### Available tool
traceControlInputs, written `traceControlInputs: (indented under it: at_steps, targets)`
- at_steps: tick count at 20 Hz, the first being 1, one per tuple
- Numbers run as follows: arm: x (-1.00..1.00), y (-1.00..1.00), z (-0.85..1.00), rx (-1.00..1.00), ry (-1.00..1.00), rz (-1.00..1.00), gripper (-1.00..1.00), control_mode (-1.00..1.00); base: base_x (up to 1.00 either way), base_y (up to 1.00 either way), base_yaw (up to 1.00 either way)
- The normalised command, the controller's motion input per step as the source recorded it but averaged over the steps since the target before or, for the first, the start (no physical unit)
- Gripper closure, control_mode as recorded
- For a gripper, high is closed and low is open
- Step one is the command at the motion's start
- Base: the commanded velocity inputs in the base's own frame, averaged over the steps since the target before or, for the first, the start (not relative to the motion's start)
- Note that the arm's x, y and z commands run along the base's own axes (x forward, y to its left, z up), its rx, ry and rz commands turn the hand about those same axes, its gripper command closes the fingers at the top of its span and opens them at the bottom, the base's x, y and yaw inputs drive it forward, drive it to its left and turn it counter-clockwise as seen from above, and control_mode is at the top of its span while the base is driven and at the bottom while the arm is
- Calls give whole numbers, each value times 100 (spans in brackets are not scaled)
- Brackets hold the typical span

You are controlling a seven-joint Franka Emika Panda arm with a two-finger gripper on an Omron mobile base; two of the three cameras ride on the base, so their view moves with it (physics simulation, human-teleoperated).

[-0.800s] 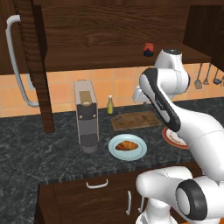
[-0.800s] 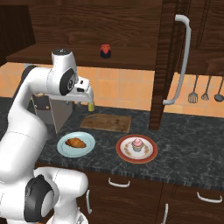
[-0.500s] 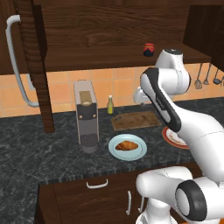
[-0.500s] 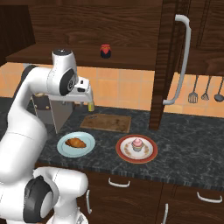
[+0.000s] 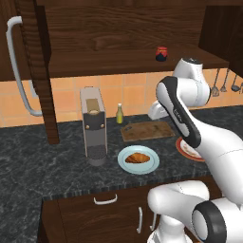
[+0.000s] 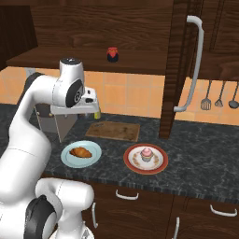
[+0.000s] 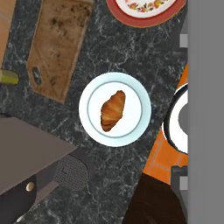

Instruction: From the different types of pastries on the counter, select a croissant and place it on the cutting board. Then retrieve a jar of jam from the cabinet and place it alongside the croissant on the cutting board.

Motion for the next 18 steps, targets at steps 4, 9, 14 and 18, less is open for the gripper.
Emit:
traceControlInputs:
  at_steps: [4,9,14,18]
  targets:
    - [-13,8,-31,-5,0,18,-100,-100,0,0,0]
    - [-16,0,-19,-4,0,30,-100,-100,0,0,0]
    - [-4,3,-25,-6,-1,30,-100,-100,0,0,0]
    - [0,7,-28,-8,-1,25,-100,-100,0,0,0]
